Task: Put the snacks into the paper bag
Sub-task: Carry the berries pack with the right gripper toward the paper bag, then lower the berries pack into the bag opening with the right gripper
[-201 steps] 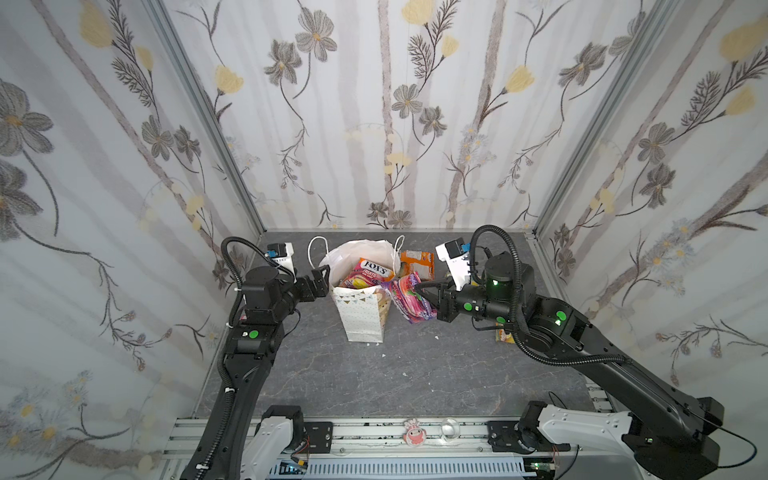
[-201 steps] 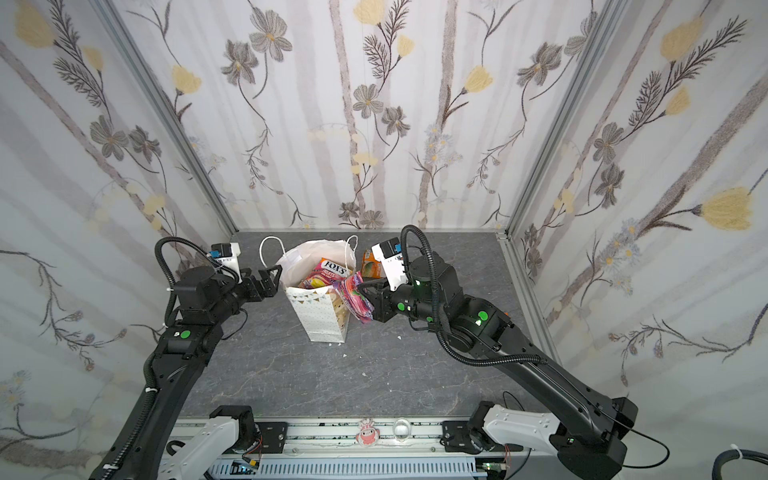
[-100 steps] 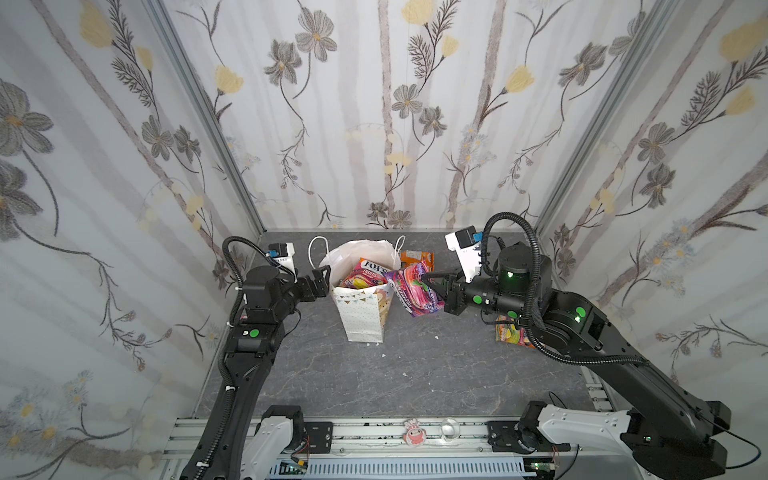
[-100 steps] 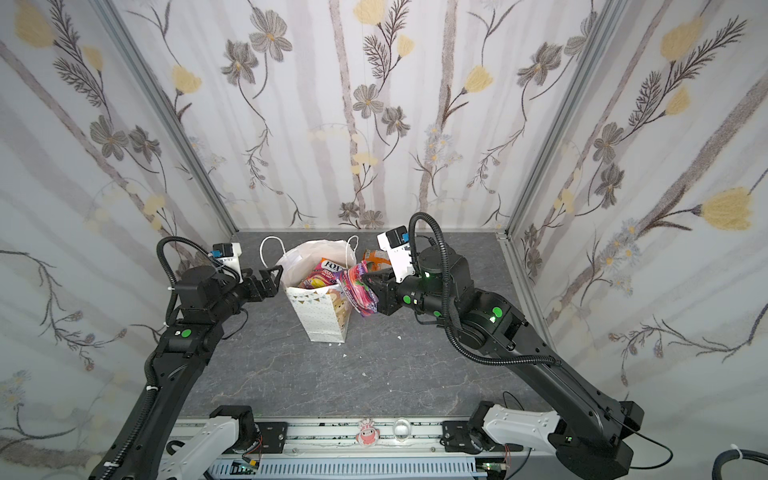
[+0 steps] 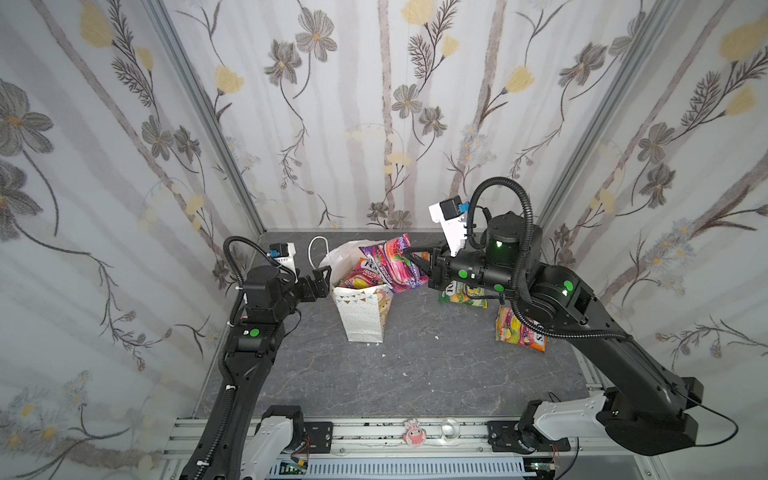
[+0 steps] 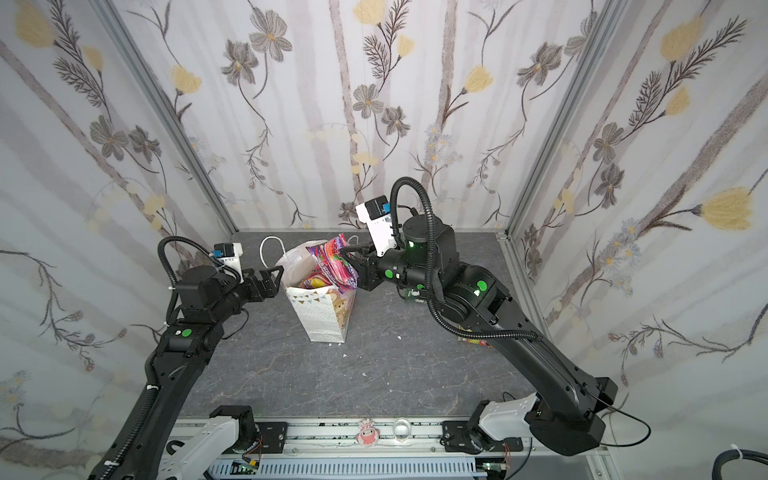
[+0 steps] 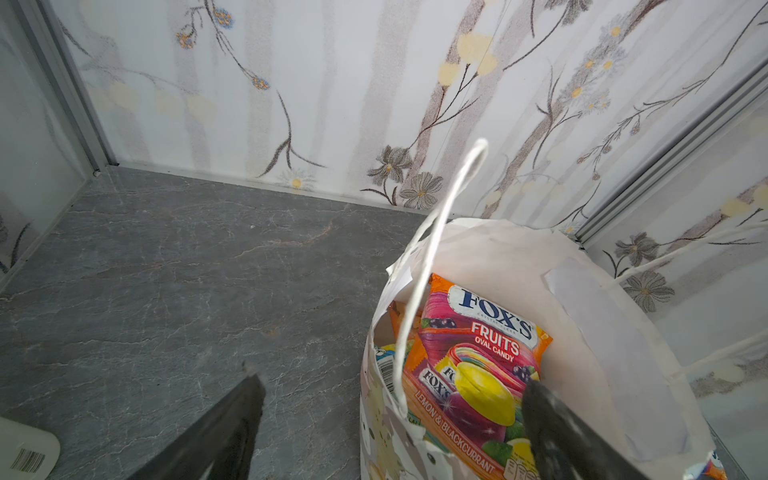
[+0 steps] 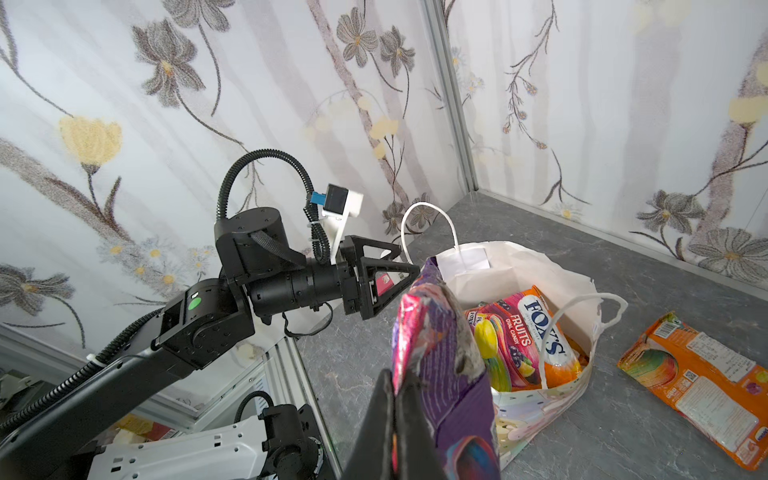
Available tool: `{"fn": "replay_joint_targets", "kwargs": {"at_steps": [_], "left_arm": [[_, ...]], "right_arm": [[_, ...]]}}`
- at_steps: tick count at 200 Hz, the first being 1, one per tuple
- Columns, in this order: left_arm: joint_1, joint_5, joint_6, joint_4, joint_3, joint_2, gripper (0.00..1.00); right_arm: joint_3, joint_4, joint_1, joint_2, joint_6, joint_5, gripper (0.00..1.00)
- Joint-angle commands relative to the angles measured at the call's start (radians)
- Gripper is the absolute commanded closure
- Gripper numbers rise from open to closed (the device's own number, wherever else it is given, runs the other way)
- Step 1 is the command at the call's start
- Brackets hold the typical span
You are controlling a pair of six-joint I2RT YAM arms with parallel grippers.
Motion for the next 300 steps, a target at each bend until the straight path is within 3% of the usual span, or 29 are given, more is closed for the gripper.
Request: {"fn": "replay_joint_targets", "kwargs": {"at_steps": [1,79,103,133,189,300], "left_arm": [[0.000,-0.011,0.000,0.025,0.007,-0.001,0.04],[0.000,0.007,-0.012,0.026,0.014,0.008,0.04],[0.000,0.022,-0.015,0.035,0.009,-0.002,0.04],[0.001,0.030,-0.004,0.028,0.013,-0.006,0.01],[0.001,0.037,-0.004,0.024,0.016,-0.013,0.01],[0.001,0.058,-0.005,0.034,0.011,-0.016,0.01]], "right_arm": [[0.060,0.022,0.008,0.044,-0.033,0.063,1.00],[0.219,0.020,0.013,0.234,-0.028,0.141,1.00],[0.317,-0.055,0.015,0.335,-0.027,0.195,1.00],[0.423,-0.139,0.015,0.430,-0.031,0.167,1.00],[0.436,-0.160,0.012,0.498,-0.043,0.182,1.00],[0.459,-0.174,-0.021,0.598,-0.063,-0.023,1.00]]}}
